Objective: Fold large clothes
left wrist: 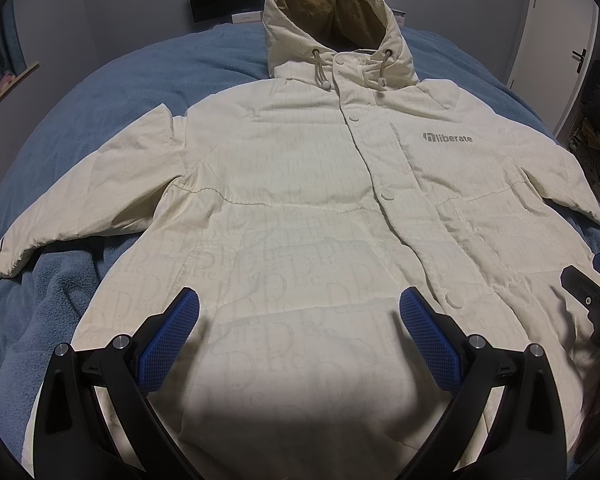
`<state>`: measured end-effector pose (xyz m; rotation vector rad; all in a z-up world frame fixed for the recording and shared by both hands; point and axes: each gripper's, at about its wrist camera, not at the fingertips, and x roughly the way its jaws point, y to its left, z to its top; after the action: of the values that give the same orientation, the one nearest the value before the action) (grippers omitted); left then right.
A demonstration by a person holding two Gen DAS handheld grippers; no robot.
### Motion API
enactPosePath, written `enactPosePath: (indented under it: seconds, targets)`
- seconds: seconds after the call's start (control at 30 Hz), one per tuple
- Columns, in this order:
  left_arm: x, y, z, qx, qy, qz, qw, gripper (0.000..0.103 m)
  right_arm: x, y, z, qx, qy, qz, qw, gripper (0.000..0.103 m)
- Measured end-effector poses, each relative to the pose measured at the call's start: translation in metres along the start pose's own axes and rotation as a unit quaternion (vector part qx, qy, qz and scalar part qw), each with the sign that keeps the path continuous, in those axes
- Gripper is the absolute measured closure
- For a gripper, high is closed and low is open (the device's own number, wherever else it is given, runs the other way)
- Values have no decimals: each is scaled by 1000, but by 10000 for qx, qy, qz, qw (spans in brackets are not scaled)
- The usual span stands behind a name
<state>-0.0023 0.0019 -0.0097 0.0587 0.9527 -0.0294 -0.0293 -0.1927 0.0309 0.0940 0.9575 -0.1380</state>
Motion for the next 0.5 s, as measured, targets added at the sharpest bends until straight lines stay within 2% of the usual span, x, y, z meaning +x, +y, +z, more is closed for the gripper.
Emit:
enactPosePath:
  seconds: [0.5]
  targets:
    - [1, 0, 0, -6, 19, -8, 10000, 6, 1, 0, 0, 4, 13, 3, 10000, 6]
